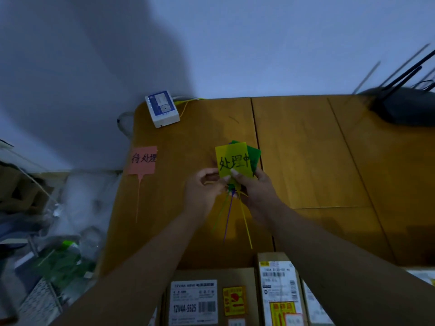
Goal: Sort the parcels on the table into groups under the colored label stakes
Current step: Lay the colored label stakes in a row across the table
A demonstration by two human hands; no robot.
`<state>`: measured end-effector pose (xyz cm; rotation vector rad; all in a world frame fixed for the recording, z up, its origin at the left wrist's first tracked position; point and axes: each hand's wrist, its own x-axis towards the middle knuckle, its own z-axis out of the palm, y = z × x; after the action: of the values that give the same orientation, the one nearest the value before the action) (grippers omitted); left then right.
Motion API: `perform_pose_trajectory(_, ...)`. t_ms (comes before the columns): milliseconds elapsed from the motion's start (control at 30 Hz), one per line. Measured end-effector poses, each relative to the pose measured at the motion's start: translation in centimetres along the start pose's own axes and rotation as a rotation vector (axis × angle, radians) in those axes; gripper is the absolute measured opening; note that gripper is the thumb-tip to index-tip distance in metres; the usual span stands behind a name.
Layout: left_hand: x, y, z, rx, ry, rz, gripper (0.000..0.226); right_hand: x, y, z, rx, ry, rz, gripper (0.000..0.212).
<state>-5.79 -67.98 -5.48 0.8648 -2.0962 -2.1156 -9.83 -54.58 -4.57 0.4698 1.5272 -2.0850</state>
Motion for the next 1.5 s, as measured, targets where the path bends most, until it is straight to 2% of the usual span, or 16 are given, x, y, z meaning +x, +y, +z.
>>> perform_pose_trajectory(133, 0.3, 0.1, 1.3, -0.074, -0.014, -0.1, 0.034, 0.6, -0.9, -2.5, -0.008, 0.011, 0.059, 0.031)
perform_pose_trajectory(267, 0.8, -0.4, 2.1, -0.058, -0.053, -0.116, 0.036, 1.2, -1.4, -4.3, -0.025, 0.027, 0.043, 0.031)
perform_pose_trajectory(400, 1.9, -0.8, 2.3, -0.087, 0.008, -0.129, 0.034, 2.2, -1.9, -5.9, -0.041, 0.175, -0.057, 0.027)
perform_pose_trajectory(567, 4.5, -1.0, 2.1, -0.068, 0.092, -0.172, 0.035, 3.3, -3.2, -9.3, -0.059, 0.349, -0.108, 0.037)
perform_pose_trajectory(767, 7.6, -1.5, 3.3, 0.008, 0.146, -0.208, 0.03, 3.6, -3.4, -12.0, -0.107, 0.371, -0.09, 0.037)
perform_pose_trajectory(900, 8.6, -2.1, 4.3, 0.066, 0.114, -0.153, 0.043, 3.5, -3.1, -12.1, -0.113, 0.371, -0.083, 0.035)
perform_pose_trajectory(967, 8.6, -2.2, 4.6, 0.239, 0.112, -0.092, 0.055, 3.4, -3.4, -11.9, -0.095, 0.367, -0.093, 0.032)
perform_pose_trajectory(1067, 7.6, -2.1, 4.3, 0.733, 0.157, 0.138, 0.057, 3.0, -4.1, -11.7, -0.06, 0.367, -0.11, 0.031)
perform_pose_trajectory(1100, 7.0, -2.2, 4.1, 0.872, 0.116, 0.221, 0.052, 2.9, -4.4, -11.8, -0.043, 0.368, -0.11, 0.032)
perform_pose_trajectory(1200, 6.0, -3.5, 3.4, 1.249, -0.174, 0.432, 0.053, 2.3, -5.6, -12.0, 0.002, 0.369, -0.119, 0.026)
perform_pose_trajectory(1267, 5.3, -4.2, 3.6, 1.347, -0.26, 0.454, 0.056, 1.9, -6.2, -12.3, 0.023, 0.375, -0.132, 0.02)
perform_pose_trajectory(1433, 3.7, -3.6, 6.5, 1.413, -0.255, 0.488, 0.054, 0.5, -6.7, -12.9, 0.019, 0.396, -0.165, 0.026)
perform_pose_trajectory(1500, 3.9, -3.6, 7.3, 1.398, -0.284, 0.439, 0.055, -0.2, -6.9, -13.2, 0.014, 0.4, -0.168, 0.024)
